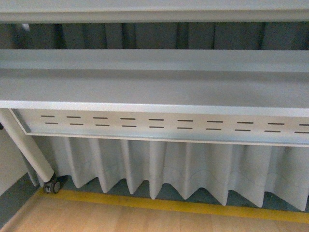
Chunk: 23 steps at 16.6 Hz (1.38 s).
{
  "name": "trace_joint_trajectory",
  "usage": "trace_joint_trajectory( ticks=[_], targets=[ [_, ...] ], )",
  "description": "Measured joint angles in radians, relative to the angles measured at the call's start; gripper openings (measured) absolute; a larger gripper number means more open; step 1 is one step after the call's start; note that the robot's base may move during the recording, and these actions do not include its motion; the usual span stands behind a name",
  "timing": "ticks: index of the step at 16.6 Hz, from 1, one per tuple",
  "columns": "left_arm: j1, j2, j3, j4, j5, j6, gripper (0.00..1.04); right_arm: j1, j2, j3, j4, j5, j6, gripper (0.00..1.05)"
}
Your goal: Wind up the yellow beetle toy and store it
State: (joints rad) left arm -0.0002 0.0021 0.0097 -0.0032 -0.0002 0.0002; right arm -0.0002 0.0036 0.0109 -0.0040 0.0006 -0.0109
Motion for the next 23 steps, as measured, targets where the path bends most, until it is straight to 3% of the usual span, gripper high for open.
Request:
trace_joint_trajectory(
  ticks=[23],
  targets=[
    [0.0,0.0,0.0,0.0,0.0,0.0,0.98,0.0,0.0,0.0,0.0,0.0,0.0,0.98]
  ],
)
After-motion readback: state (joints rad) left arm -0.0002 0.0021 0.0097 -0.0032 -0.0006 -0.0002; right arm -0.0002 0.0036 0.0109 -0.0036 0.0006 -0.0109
